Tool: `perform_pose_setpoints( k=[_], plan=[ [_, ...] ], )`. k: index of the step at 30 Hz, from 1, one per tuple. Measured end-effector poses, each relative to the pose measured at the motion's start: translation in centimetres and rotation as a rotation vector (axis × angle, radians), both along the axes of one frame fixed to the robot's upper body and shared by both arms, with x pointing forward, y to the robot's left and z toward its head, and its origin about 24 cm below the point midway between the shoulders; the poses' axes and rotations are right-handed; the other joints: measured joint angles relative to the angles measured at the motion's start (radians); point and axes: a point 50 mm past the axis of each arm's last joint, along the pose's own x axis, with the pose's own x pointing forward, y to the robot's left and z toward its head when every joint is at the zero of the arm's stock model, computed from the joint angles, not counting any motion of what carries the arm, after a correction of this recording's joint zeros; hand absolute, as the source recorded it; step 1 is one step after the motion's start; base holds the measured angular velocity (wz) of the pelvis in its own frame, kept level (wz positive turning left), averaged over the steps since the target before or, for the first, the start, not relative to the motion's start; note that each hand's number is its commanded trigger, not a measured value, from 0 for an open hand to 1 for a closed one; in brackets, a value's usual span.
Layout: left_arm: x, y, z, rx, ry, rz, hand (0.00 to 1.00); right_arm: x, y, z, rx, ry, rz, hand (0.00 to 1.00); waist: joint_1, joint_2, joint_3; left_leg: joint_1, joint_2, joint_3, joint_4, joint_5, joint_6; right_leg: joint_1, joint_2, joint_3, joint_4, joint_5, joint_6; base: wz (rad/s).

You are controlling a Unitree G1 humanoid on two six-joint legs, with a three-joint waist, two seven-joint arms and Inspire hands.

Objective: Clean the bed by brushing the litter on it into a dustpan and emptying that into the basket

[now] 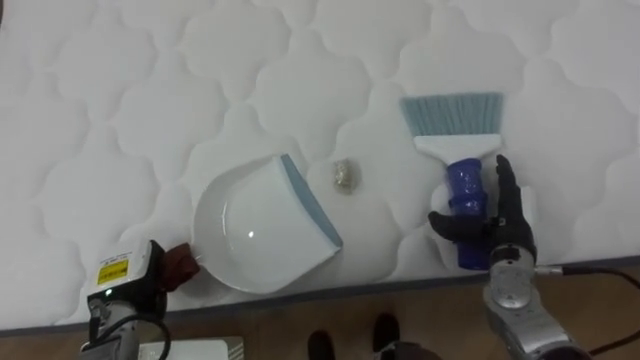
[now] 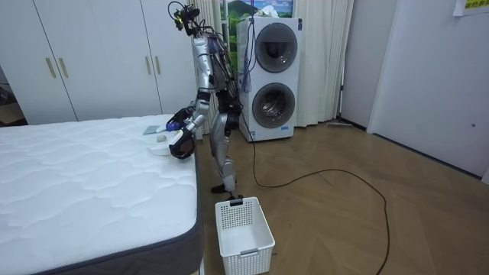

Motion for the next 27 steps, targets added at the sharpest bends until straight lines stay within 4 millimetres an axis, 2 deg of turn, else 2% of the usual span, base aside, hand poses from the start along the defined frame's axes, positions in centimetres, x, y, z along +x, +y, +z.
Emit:
perform_pose_setpoints(
  k=[14, 16, 17, 20, 27],
  plan=[
    [0.6, -0.3, 0.2, 0.033, -0.002, -0.015, 1.0, 0.3, -0.7, -0.7, -0.119, 0.114, 0.069, 0.0, -0.001, 0.0, -0.0002, 0.002, -0.003, -0.016, 0.01, 0.0, 0.0, 0.009, -0.005, -0.012, 0.003, 0.0, 0.0, 0.02],
    [0.6, -0.3, 0.2, 0.036, -0.002, -0.017, 1.0, 0.4, -0.7, -0.8, -0.138, 0.123, 0.079, 0.73, -0.001, 0.0, -0.0002, 0.002, -0.003, -0.018, 0.011, 0.0, 0.001, 0.01, -0.006, -0.013, 0.003, 0.0, 0.0, 0.02],
    [0.6, -0.3, 0.3, 0.039, -0.002, -0.021, 1.0, 0.3, -0.8, -0.9, -0.15, 0.131, 0.083, 1.0, -0.001, 0.0, -0.0002, 0.002, -0.004, -0.02, 0.011, 0.0, 0.0, 0.012, -0.007, -0.017, 0.004, 0.0, 0.0, 0.07],
    [0.7, -0.6, 0.2, 0.042, 0.005, -0.03, 1.0, -0.2, -1.5, -1.2, -0.197, 0.161, 0.088, 1.0, 0.001, 0.0, -0.0002, 0.008, -0.004, -0.022, 0.013, 0.0, 0.001, 0.021, -0.008, -0.021, 0.003, 0.0, 0.0, 0.04],
    [0.5, -0.6, 0.0, 0.043, 0.039, -0.03, 1.0, 0.2, -4.0, -0.3, -0.276, 0.178, 0.029, 1.0, 0.005, -0.002, -0.0011, 0.021, -0.003, -0.022, 0.013, 0.0, 0.001, 0.035, -0.008, -0.024, 0.004, 0.0, 0.0, 0.0]
  ],
)
